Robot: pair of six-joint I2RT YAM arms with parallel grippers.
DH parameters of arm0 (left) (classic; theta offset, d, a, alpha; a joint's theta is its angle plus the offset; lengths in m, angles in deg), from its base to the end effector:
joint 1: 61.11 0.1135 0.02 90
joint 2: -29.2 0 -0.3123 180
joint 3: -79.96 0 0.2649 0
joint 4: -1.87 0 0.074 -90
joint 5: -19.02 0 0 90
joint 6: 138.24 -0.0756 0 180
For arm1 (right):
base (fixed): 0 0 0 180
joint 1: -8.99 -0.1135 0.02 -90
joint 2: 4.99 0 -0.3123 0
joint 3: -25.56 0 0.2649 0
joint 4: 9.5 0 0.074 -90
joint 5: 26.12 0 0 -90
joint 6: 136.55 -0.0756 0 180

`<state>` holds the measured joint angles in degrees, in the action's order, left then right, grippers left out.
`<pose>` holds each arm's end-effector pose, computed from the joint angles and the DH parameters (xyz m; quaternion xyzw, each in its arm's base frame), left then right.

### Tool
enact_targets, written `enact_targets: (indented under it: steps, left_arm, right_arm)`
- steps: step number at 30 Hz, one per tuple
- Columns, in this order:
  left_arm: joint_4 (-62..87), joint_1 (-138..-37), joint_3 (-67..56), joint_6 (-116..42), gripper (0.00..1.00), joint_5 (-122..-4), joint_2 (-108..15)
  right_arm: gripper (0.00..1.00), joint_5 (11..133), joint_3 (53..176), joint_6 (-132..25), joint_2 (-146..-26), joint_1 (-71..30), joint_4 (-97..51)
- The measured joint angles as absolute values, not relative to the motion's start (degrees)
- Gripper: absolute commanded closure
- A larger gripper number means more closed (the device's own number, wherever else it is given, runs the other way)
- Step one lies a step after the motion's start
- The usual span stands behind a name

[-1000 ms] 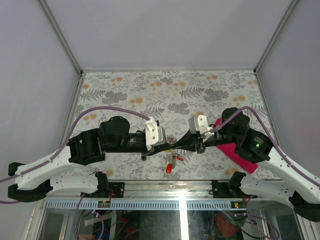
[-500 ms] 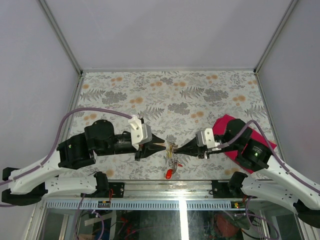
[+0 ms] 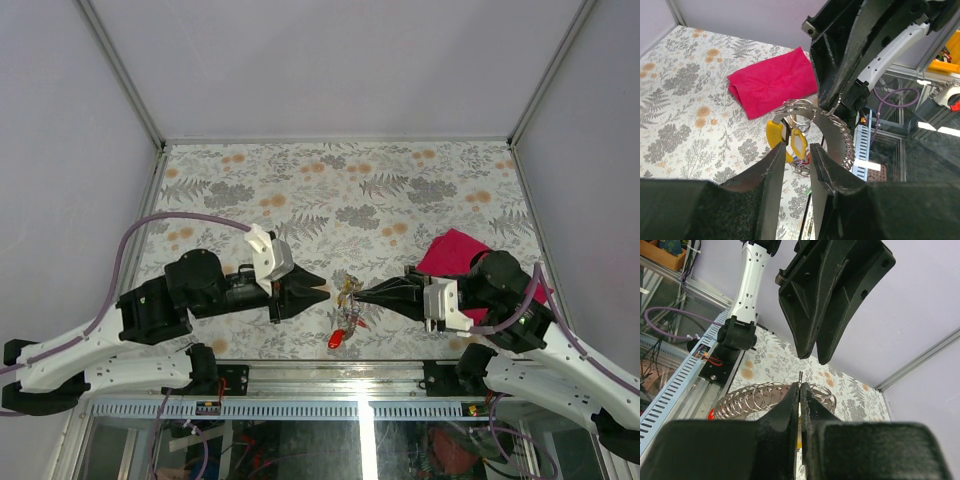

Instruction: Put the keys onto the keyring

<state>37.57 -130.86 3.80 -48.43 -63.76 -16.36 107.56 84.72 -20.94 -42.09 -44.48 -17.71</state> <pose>0.0526 -0.1701 0.4581 0.4569 0.5791 -0.4224 0.5268 0.0422 0.1447 0.4322 -0.5903 0.2550 0.3986 0.6540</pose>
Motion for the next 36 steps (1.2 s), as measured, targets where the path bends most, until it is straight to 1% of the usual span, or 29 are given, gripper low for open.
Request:
enact_targets:
  steps: [5,6,8,12,15,18,19,28,33,36]
  left_arm:
    - [37.3,-130.8,5.5,-43.7,0.71,-70.2,-16.5]
    - [37.4,-130.4,6.1,-41.9,0.71,-72.4,-16.9]
    - [37.6,-128.7,6.6,-40.2,0.71,-73.3,-17.5]
    - [37.6,-116.3,10.0,-35.1,0.68,-71.1,-18.8]
    - [38.0,-107.9,13.0,-32.0,0.63,-68.1,-20.1]
    - [39.1,-102.4,14.4,-28.7,0.60,-67.7,-23.2]
    - [39.4,-101.3,14.9,-27.6,0.58,-68.1,-24.2]
    - [41.5,-98.2,24.3,-13.2,0.36,-74.2,-27.3]
    - [43.4,-97.8,25.2,-6.0,0.33,-77.5,-33.0]
    - [43.4,-97.8,26.7,-3.9,0.32,-79.2,-33.8]
  right_arm:
    - [1.00,106.9,84.3,-20.0,-41.6,-44.5,-17.6]
    - [1.00,106.5,84.3,-20.0,-41.6,-44.5,-17.9]
    - [1.00,105.5,84.3,-20.0,-41.5,-44.5,-19.4]
    - [1.00,103.3,84.5,-20.6,-41.5,-44.5,-24.7]
    - [1.00,102.0,84.6,-21.3,-41.4,-44.5,-27.8]
    - [1.00,100.8,84.6,-22.2,-41.2,-44.5,-29.7]
    - [1.00,100.5,84.6,-22.6,-40.9,-44.5,-30.3]
    - [1.00,99.3,84.4,-26.1,-38.9,-44.5,-30.9]
    - [1.00,99.3,83.4,-27.7,-38.4,-44.5,-30.8]
    - [1.00,99.2,82.2,-28.6,-38.4,-44.5,-30.5]
